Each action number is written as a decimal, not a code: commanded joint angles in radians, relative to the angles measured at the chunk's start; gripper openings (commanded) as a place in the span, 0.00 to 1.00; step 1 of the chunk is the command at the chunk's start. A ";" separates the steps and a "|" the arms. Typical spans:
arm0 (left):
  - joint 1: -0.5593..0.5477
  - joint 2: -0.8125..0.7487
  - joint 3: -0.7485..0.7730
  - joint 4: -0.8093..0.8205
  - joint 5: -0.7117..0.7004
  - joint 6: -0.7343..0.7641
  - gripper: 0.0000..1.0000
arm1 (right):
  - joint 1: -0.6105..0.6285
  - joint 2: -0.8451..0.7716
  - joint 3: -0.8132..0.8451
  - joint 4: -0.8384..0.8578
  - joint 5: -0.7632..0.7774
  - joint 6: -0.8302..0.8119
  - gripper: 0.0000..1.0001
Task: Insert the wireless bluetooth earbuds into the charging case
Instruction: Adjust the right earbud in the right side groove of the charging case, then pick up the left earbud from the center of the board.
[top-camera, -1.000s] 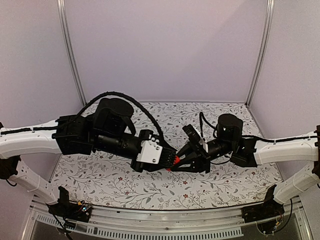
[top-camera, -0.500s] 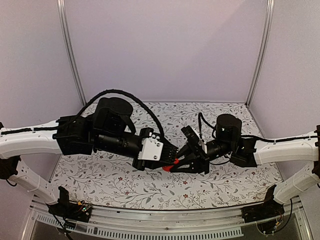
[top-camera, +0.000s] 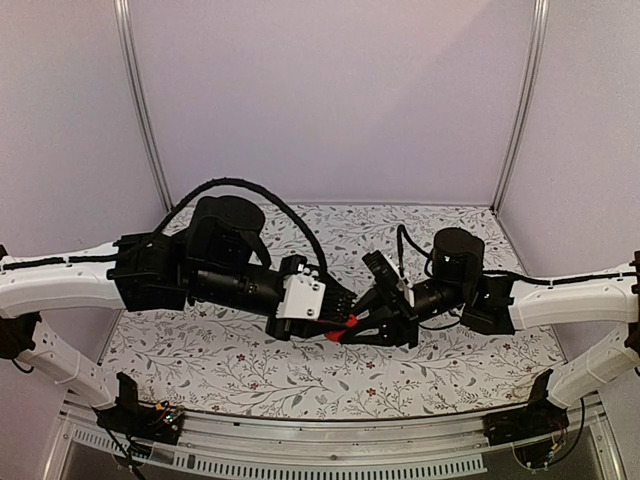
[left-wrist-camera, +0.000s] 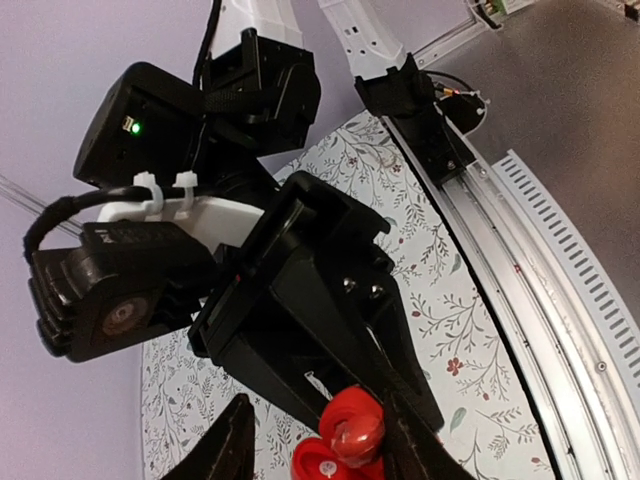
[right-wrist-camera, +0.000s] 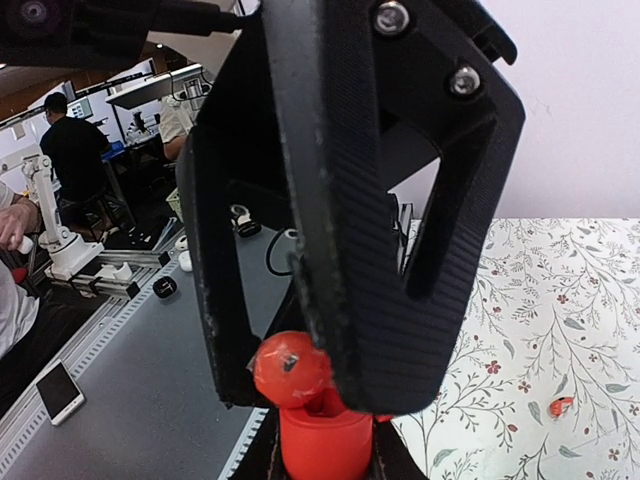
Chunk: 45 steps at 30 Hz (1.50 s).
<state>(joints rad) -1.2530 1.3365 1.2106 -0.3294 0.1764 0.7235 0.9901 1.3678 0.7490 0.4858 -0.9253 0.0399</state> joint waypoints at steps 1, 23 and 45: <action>0.026 -0.016 -0.027 0.046 -0.014 -0.042 0.42 | 0.010 -0.042 0.019 0.041 0.008 0.004 0.00; 0.029 0.003 -0.093 0.225 -0.027 -0.248 0.49 | 0.009 -0.147 -0.030 0.143 0.140 0.032 0.00; 0.059 0.050 -0.077 0.288 0.129 -0.446 0.57 | -0.005 -0.185 -0.062 0.214 0.200 0.072 0.00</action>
<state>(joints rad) -1.2121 1.3521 1.1381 -0.0257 0.2844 0.3557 0.9871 1.2171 0.6857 0.6128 -0.7593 0.1017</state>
